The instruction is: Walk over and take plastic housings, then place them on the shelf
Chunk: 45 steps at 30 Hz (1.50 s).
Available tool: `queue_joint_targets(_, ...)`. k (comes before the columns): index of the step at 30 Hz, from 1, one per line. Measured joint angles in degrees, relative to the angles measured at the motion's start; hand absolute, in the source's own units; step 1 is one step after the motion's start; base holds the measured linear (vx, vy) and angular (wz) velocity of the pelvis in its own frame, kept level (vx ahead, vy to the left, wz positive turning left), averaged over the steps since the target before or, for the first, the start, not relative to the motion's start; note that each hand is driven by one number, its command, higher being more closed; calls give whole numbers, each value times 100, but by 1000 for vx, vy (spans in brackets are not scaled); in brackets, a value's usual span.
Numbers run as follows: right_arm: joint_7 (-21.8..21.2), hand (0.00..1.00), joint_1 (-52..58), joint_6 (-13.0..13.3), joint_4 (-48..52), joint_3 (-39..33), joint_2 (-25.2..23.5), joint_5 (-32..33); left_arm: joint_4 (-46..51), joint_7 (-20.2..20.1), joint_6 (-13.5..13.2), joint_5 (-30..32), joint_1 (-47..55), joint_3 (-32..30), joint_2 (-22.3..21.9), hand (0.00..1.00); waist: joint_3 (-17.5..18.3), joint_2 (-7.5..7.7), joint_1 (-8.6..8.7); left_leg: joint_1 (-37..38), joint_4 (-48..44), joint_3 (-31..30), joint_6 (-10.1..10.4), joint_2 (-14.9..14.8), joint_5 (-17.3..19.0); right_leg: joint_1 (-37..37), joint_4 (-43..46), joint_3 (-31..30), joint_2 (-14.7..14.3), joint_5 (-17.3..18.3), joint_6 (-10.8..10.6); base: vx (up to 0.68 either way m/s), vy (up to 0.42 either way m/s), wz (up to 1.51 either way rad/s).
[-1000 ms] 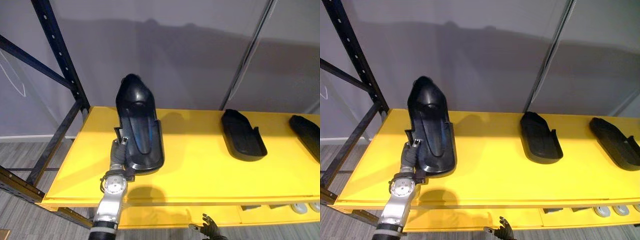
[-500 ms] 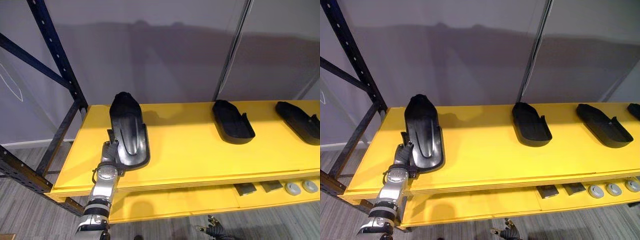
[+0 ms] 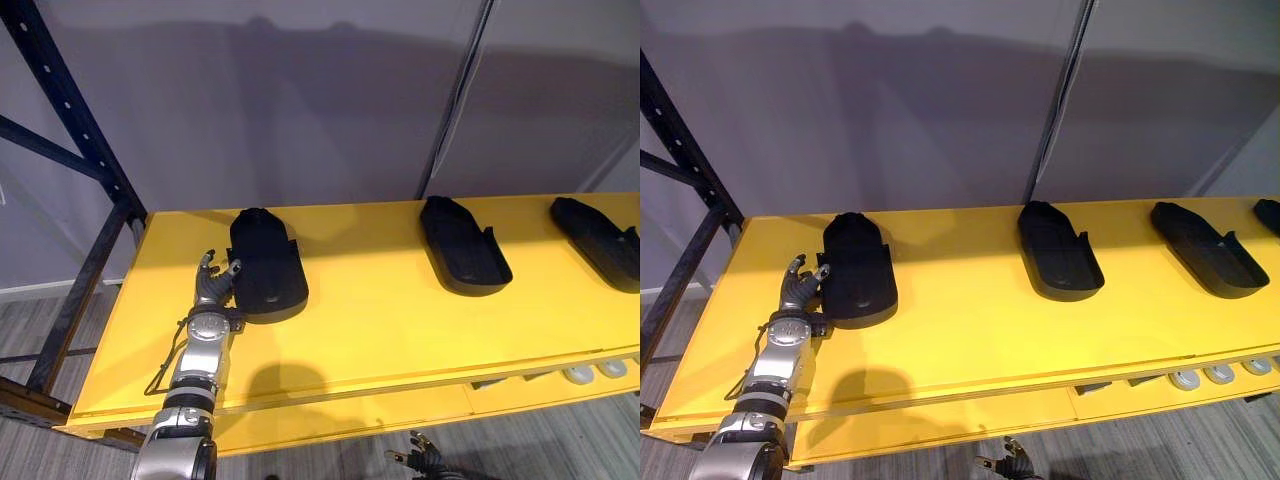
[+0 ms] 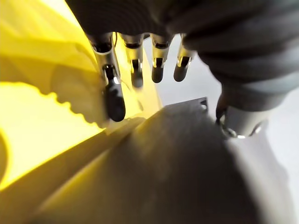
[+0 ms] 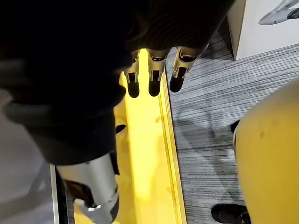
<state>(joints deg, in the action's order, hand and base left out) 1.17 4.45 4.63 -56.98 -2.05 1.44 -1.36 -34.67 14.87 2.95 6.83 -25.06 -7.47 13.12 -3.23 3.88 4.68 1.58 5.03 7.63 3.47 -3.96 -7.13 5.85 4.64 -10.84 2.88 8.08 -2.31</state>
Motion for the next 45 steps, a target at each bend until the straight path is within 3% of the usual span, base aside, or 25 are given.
queue_joint_targets(5, 1, 0, -29, -1, 6, -8, 8, 0, 501, 84, 0, -5, 63, -1, -170, 0, -104, 16, -26, 3, 25, -11, 8, -1, 36, -12, -1, 14, 12, -4, -3, -97, 19, -2)
queue_joint_targets(8, 1, 0, -27, -1, 16, -8, 1, 0, 1282, 110, -27, 3, 375, 1, -259, 0, -121, 28, -47, 2, 27, -10, 43, 19, 70, -22, -14, 11, 36, -1, -9, -84, 28, -1)
queue_joint_targets(11, 1, 0, -5, -2, 16, -11, -6, 0, 2178, 155, -164, 15, 842, 10, -401, 0, -122, 30, -111, -3, 27, -28, 43, 31, 70, -10, -27, 31, 47, 26, -4, -29, 7, 8)
queue_joint_targets(12, 5, 0, 70, 1, 28, -14, -11, 0, 3708, 279, -349, 395, 1537, 377, -653, 0, -108, 43, -291, -73, 22, -106, 13, 39, 47, -26, -19, 40, 45, 13, -31, 50, -12, 17)
queue_joint_targets(15, 7, 0, 83, 1, 43, -12, -17, 0, 4123, 281, -470, 522, 1693, 466, -871, 0, -93, 41, -305, -81, 1, -111, 11, 30, 43, -24, -12, 38, 37, 10, -34, 32, -9, 5)
queue_joint_targets(16, 7, 0, 161, 1, 177, -3, -35, 0, 4332, 285, -482, 532, 1750, 571, -1027, 100, -72, 35, -306, -95, -2, -105, 10, 9, 42, -14, 14, 26, 17, 4, -37, 15, -12, -6)
queue_joint_targets(17, 11, 0, 339, 27, 361, 21, -100, 0, 4983, 109, -792, 579, 2823, 1654, -1041, 100, 16, 38, -355, -86, -1, -78, 21, -43, 57, -54, 96, -16, -28, 0, -39, -12, -11, -12)
queue_joint_targets(18, 12, 0, 367, 32, 359, 53, -104, -20, 4990, -80, -855, 579, 3071, 1929, -1089, 100, 42, 38, -432, -86, 19, -40, 26, -84, 109, -74, 98, -65, -32, 0, -39, -67, -5, -17)
queue_joint_targets(22, 26, 0, 462, 50, 474, 57, -84, -37, 4940, -185, -938, 577, 3262, 1914, -1281, 100, 95, -14, -428, -59, 24, -4, 38, -133, 144, -119, 98, -104, -73, -4, -35, -101, -4, -9)
queue_joint_targets(24, 51, 0, 474, 49, 466, 112, -68, -40, 4438, -348, -1021, 643, 3254, 2133, -1262, 100, 152, -32, -446, -38, 26, 31, 56, -136, 114, -121, 97, -101, -82, 24, -77, -101, 3, -3)
queue_joint_targets(27, 61, 0, 466, 49, 463, 110, -69, -46, 3580, -553, -929, 861, 3253, 2393, -1273, 100, 172, -42, -407, -17, 26, 58, 78, -121, 80, -108, 81, -106, -83, 59, -131, -47, 6, -5)
queue_joint_targets(31, 71, 0, 459, 49, 451, 108, -68, -46, 2773, -532, -807, 1149, 3170, 2392, -1268, 100, 174, -41, -401, -9, 25, 177, 78, -107, 82, -145, 64, -202, -75, 58, -130, -5, 16, -13)
queue_joint_targets(36, 107, 0, 383, 48, 321, 106, -59, -46, 2200, -368, -866, 1264, 2652, 2106, -1256, 100, 185, -43, -373, 21, 24, 184, 63, -100, 73, -96, -4, -241, -74, 20, -69, 9, 5, -3)
queue_joint_targets(45, 107, 0, 205, 46, 119, 94, -17, -48, 1648, -94, -869, 1524, 2136, 1674, -1236, 100, 183, -96, -214, 59, 25, 286, 89, -120, 130, -88, -48, -300, -79, 7, -48, -8, 10, -5)
